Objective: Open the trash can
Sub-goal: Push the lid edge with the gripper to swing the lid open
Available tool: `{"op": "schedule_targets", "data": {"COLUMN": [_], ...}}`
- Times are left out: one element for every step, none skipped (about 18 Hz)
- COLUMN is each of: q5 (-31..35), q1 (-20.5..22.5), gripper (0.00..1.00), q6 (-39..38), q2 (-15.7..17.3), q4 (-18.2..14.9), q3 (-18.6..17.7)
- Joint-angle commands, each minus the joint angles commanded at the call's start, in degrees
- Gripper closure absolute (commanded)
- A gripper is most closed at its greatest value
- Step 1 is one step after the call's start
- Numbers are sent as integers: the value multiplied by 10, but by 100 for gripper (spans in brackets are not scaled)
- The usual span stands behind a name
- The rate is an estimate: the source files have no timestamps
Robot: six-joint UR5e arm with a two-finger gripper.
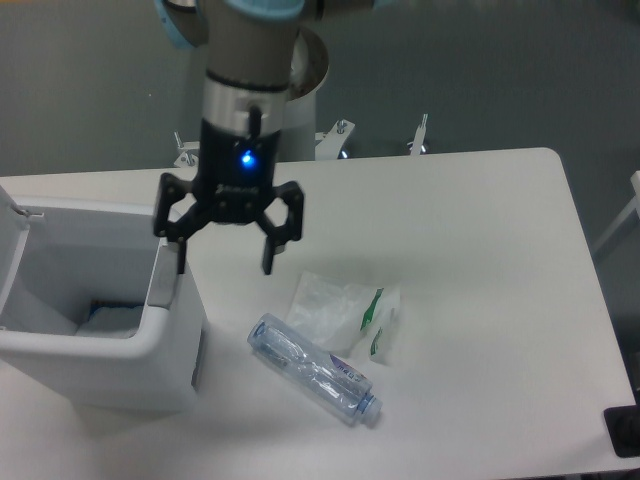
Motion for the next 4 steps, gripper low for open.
{"op": "schedule_targets", "data": {"q5": [9,19,24,25], "q1": [11,21,26,28], "gripper": [0,0,0,0], "q6": [9,19,31,42], "q2": [1,1,2,2], "q4": [-1,-2,-1,-2], "q3": [4,3,2,1]}}
